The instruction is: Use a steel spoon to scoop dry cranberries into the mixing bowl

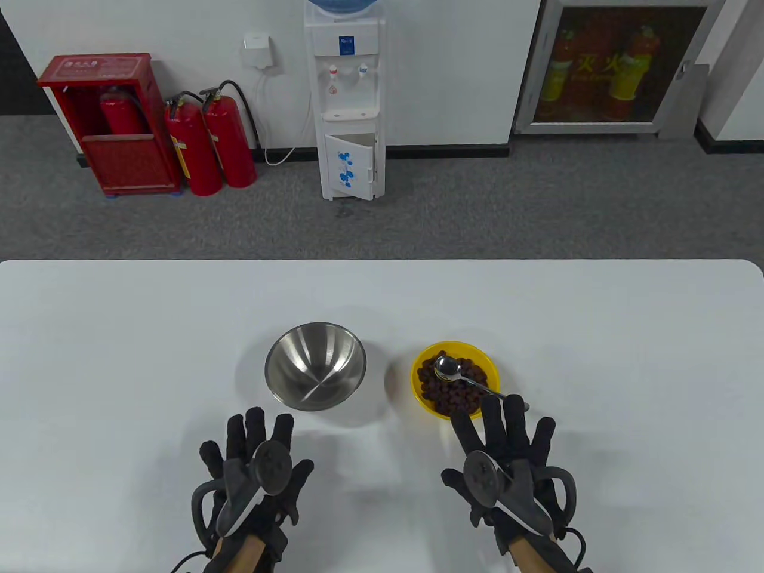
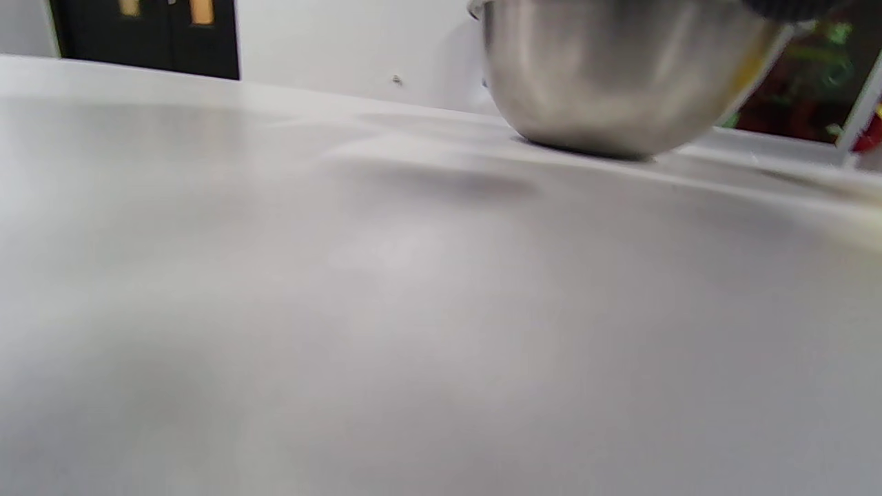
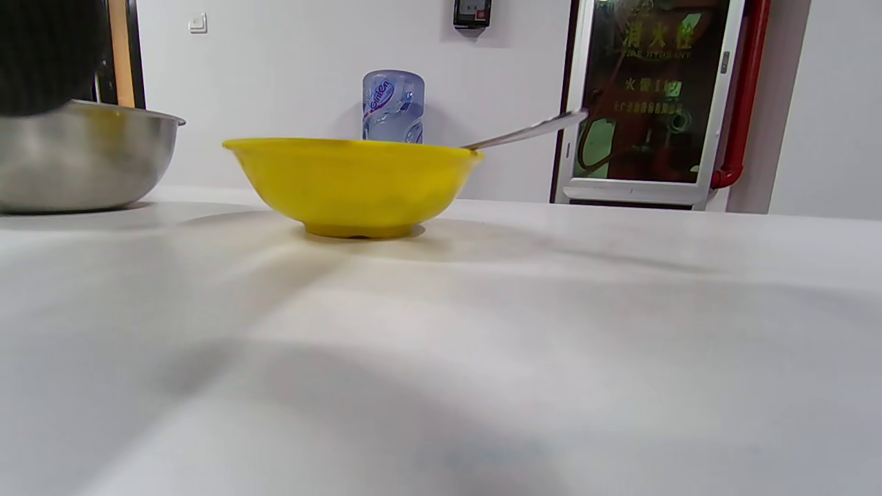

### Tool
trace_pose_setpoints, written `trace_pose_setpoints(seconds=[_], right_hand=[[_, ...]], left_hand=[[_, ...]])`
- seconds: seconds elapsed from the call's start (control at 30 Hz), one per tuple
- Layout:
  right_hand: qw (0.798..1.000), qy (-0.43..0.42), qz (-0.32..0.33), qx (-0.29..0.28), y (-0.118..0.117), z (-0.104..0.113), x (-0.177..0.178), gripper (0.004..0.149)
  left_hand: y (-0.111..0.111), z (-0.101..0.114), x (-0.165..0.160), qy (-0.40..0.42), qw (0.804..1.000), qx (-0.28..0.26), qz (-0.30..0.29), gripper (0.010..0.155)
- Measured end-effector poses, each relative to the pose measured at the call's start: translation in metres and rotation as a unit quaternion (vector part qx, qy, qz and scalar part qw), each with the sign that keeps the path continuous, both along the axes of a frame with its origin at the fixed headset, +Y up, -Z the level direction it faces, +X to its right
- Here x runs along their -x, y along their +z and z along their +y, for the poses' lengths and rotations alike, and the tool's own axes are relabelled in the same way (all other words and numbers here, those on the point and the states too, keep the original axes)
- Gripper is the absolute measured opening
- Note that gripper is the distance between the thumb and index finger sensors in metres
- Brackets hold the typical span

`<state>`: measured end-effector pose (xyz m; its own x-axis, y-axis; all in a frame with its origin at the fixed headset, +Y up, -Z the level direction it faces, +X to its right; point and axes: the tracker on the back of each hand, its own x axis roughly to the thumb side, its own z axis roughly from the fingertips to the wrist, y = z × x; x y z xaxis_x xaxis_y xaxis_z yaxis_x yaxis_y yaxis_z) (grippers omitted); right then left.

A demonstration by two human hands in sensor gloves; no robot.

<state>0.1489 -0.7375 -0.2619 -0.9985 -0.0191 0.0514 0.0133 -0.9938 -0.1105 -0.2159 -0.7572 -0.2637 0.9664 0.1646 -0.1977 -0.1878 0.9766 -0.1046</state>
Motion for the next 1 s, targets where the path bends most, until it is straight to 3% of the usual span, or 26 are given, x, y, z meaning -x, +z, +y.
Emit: trace_pose_setpoints(seconds=[0.2, 0.37, 0.5, 0.6, 0.9, 1.0], right_hand=[[1.000, -0.017, -0.003, -0.007, 0.000, 0.005, -0.002, 0.090], [0.999, -0.048, -0.003, -0.012, 0.000, 0.013, -0.007, 0.089], [0.998, -0.066, 0.000, -0.020, 0.001, 0.017, -0.010, 0.089], [0.996, -0.082, -0.002, -0.015, 0.000, 0.016, -0.013, 0.089], [0.995, -0.101, -0.007, -0.018, -0.003, 0.017, -0.019, 0.087], [0.995, -0.102, -0.006, -0.021, -0.003, 0.016, -0.019, 0.087]], left_hand=[[-0.007, -0.006, 0.019, 0.118, 0.992, 0.023, 0.049, 0.080], [-0.027, -0.005, 0.026, 0.151, 0.985, 0.032, 0.077, 0.083], [-0.047, -0.002, 0.026, 0.262, 0.957, 0.044, 0.116, 0.084], [-0.063, -0.007, 0.025, 0.340, 0.925, 0.044, 0.163, 0.084], [-0.083, -0.024, 0.026, 0.442, 0.870, 0.073, 0.205, 0.068], [-0.085, -0.025, 0.025, 0.447, 0.868, 0.073, 0.202, 0.060]])
